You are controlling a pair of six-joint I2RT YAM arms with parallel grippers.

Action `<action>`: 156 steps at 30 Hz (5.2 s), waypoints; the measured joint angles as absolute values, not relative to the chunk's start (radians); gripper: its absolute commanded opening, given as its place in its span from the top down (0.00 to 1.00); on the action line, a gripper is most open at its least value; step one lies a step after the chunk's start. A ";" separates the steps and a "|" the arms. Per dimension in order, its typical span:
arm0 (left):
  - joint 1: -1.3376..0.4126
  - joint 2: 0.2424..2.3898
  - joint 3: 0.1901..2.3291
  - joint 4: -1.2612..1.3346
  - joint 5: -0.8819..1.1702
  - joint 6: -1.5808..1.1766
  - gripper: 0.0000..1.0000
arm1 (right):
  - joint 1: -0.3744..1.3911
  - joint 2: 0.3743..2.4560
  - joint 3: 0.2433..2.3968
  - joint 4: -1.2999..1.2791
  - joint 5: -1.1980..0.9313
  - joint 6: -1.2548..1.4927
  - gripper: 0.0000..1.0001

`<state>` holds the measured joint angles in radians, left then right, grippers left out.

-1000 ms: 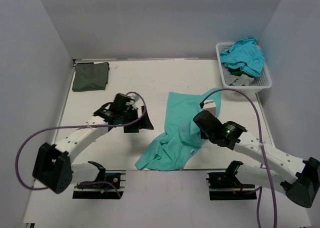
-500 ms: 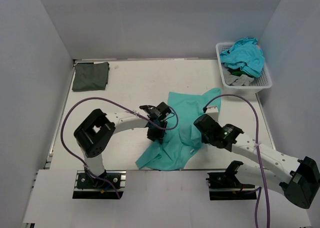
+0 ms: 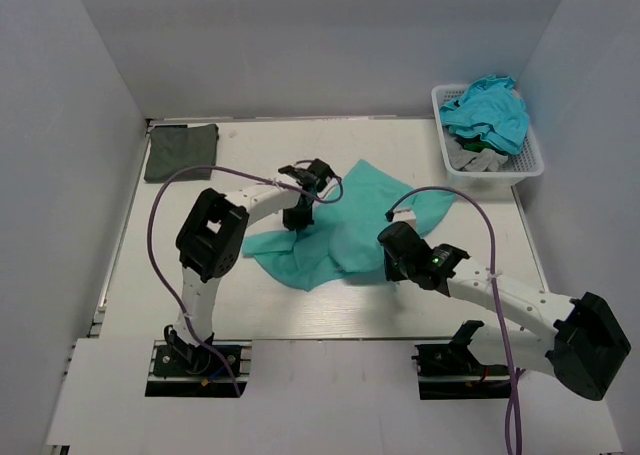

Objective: Fold and stack the t-shirts
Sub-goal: Flatten out the tshirt

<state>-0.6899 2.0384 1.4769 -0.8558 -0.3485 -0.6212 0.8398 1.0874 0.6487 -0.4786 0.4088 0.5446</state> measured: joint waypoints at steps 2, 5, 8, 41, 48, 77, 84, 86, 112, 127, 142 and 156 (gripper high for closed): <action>-0.645 2.086 1.555 -0.866 -0.352 -0.598 0.69 | 0.840 1.109 0.649 -0.454 0.384 0.527 1.00; -0.606 2.105 1.612 -0.860 -0.356 -0.573 0.22 | 0.840 1.110 0.649 -0.427 0.356 0.513 1.00; -0.609 2.060 1.603 -0.870 -0.353 -0.548 0.00 | 0.840 1.099 0.645 -0.403 0.336 0.510 1.00; -0.650 1.663 0.959 -0.556 -0.012 -0.530 0.86 | 0.838 1.086 0.622 -0.386 0.286 0.471 1.00; -0.650 1.639 0.951 -0.568 0.009 -0.535 1.00 | 0.838 1.084 0.628 -0.405 0.295 0.471 1.00; -0.648 1.151 1.796 -0.713 -0.248 -0.464 1.00 | 0.838 0.830 1.397 -0.391 0.558 0.050 1.00; -0.648 1.075 1.868 -0.708 -0.286 -0.442 1.00 | 0.838 0.850 1.560 -0.389 0.496 -0.039 1.00; -0.648 1.037 1.873 -0.702 -0.271 -0.440 1.00 | 0.838 0.845 1.600 -0.390 0.448 -0.054 1.00; -0.643 1.000 1.958 -0.687 -0.147 -0.495 1.00 | 0.839 0.752 1.549 -0.249 0.266 -0.071 1.00; -0.463 1.917 1.664 -0.688 -0.453 -0.662 1.00 | 0.611 1.563 1.218 -0.057 0.643 0.039 1.00; -0.289 2.460 2.268 -0.543 -0.328 -0.492 0.00 | 0.383 2.381 2.059 -0.327 0.468 0.123 0.10; -0.303 1.940 1.709 -0.496 -0.062 -0.483 0.00 | 0.457 1.850 1.401 -0.229 0.046 0.108 0.10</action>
<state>-0.3031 1.9396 1.7088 -0.4961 -0.0624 -0.4831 0.4572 1.8500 1.4014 -0.2291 0.0460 0.1078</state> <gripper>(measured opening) 0.994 0.904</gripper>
